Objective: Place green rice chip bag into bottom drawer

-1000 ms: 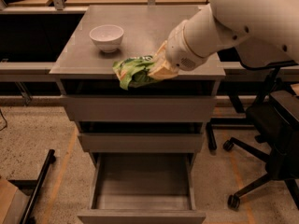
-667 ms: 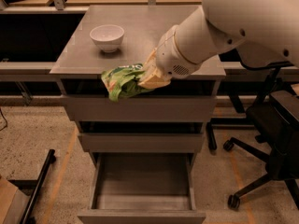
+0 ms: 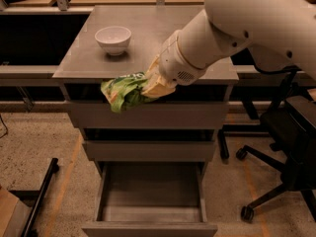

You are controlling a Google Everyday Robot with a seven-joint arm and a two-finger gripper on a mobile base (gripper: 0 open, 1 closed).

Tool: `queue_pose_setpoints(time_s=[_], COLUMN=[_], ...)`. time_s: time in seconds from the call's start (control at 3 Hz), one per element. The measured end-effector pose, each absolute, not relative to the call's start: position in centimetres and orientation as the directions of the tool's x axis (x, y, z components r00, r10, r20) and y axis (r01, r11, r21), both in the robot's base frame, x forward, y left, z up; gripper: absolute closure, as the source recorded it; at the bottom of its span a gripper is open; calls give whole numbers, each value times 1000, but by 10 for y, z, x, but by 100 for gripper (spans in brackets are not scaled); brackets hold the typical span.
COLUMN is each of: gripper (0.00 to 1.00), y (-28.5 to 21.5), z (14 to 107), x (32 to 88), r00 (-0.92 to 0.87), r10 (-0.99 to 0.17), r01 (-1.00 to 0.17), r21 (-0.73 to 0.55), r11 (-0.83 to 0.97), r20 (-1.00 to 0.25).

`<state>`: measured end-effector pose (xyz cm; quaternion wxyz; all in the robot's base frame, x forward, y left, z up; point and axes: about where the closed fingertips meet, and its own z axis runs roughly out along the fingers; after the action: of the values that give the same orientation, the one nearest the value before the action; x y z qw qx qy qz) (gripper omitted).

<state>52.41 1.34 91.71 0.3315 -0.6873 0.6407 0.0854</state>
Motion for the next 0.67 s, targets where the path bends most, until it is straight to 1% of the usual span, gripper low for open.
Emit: queue_pose_setpoints(time_s=[0.33,0.67], gripper=[100,100], y=[34,54], z=[902,879], x=[498,469], r00=[203,204], r10=[-805,-786], r01=[-955,-972], r21=[-296,-217], r11=[-36,-91], r20=[-558,-584])
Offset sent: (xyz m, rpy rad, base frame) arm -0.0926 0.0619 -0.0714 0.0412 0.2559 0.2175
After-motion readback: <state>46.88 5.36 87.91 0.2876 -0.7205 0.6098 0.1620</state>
